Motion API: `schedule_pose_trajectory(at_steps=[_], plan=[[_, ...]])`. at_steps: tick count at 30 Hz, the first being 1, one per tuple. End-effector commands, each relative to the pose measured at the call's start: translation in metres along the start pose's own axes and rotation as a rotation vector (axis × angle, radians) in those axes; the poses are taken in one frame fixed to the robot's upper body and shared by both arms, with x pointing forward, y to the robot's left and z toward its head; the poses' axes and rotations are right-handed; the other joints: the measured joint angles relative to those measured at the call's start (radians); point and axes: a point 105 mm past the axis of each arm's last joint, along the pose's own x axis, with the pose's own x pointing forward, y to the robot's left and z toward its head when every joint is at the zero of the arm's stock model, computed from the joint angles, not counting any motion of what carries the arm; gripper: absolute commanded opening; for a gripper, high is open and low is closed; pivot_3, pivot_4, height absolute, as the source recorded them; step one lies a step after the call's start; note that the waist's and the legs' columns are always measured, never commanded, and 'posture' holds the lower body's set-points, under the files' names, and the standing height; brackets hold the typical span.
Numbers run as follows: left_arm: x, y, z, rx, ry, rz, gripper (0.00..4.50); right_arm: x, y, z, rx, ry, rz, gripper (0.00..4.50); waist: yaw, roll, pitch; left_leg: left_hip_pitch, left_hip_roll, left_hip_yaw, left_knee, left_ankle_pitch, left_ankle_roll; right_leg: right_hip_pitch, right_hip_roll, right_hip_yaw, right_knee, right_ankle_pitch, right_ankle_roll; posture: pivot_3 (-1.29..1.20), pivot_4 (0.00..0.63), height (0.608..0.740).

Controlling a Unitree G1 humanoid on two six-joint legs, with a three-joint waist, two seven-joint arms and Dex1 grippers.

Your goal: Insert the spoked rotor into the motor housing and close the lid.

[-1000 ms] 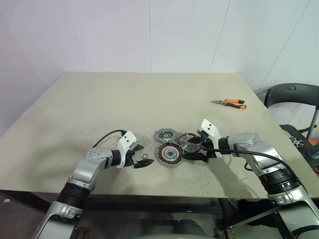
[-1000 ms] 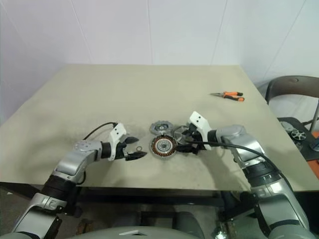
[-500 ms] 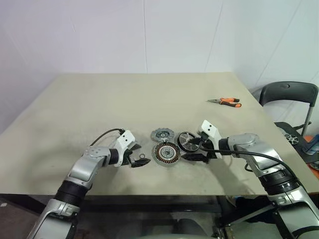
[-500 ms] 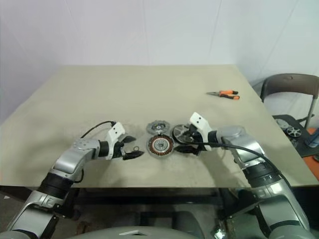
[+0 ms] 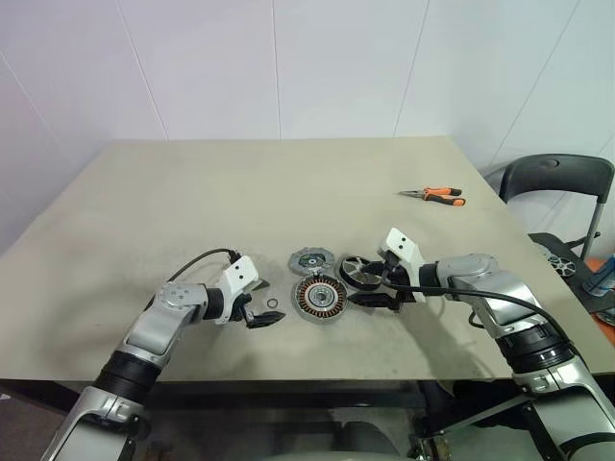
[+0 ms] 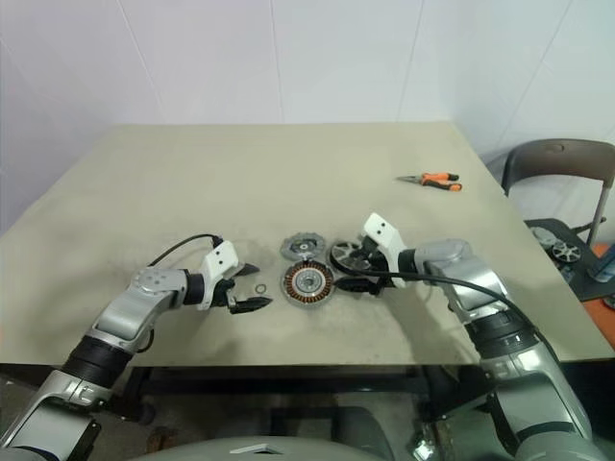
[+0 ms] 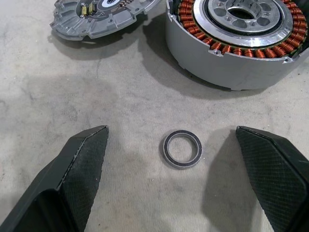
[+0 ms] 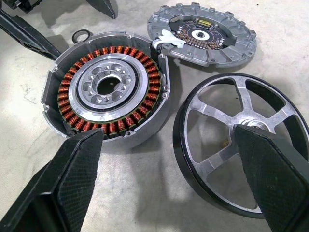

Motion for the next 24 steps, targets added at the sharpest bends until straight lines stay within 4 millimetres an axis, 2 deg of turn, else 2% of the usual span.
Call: schedule_pose_trajectory(at_steps=[1,5,7,17,20,23,24], plan=[[-0.003,0.013,-0.019,0.016,0.078,0.098,4.47,-0.005,-0.002,0.0,-0.007,-0.004,-0.018,4.5,0.002,0.0,0.0,0.0,0.0,0.0,0.0,0.0,0.0,0.0,0.0,0.0,0.0,0.0,0.0,0.0,0.0,0.74],[-0.001,0.017,-0.018,0.031,0.072,0.133,3.63,-0.006,-0.001,-0.001,-0.007,-0.004,-0.018,4.5,0.004,0.0,0.0,0.0,0.0,0.001,0.0,0.0,-0.001,0.0,-0.001,0.0,0.0,0.0,0.0,0.0,0.0,0.74],[0.001,0.015,-0.018,0.028,0.075,0.128,2.98,-0.006,-0.002,-0.001,-0.007,-0.004,-0.019,4.5,0.003,0.0,0.0,0.0,0.0,0.001,0.0,-0.001,-0.002,0.001,-0.001,0.0,0.0,0.0,0.0,0.0,0.0,0.74],[0.003,0.008,-0.019,-0.009,0.068,0.097,2.98,-0.005,-0.004,0.001,-0.009,-0.001,-0.025,4.5,0.004,0.0,0.0,0.001,0.0,0.001,-0.003,0.0,0.0,0.0,-0.004,-0.004,-0.001,0.001,0.0,0.0,0.0,0.74],[0.0,0.007,-0.019,-0.019,0.062,0.079,2.42,-0.003,-0.005,0.002,-0.009,-0.003,-0.027,4.5,0.004,0.0,0.0,0.001,0.0,0.002,-0.004,0.0,0.0,0.001,-0.004,-0.004,-0.002,0.001,0.0,0.0,0.0,0.74],[-0.004,0.008,-0.02,-0.03,0.073,0.068,1.53,-0.001,-0.005,0.003,-0.009,-0.003,-0.026,4.5,0.003,0.0,0.0,0.001,0.0,0.002,-0.004,0.0,0.0,0.001,-0.004,-0.004,-0.003,0.001,0.0,0.0,0.0,0.74],[-0.005,0.008,-0.021,-0.033,0.075,0.062,1.53,-0.001,-0.005,0.003,-0.009,-0.003,-0.026,4.5,0.002,0.0,0.0,0.001,0.0,0.002,-0.004,0.0,0.0,0.001,-0.004,-0.004,-0.003,0.001,0.0,0.0,0.0,0.74]])
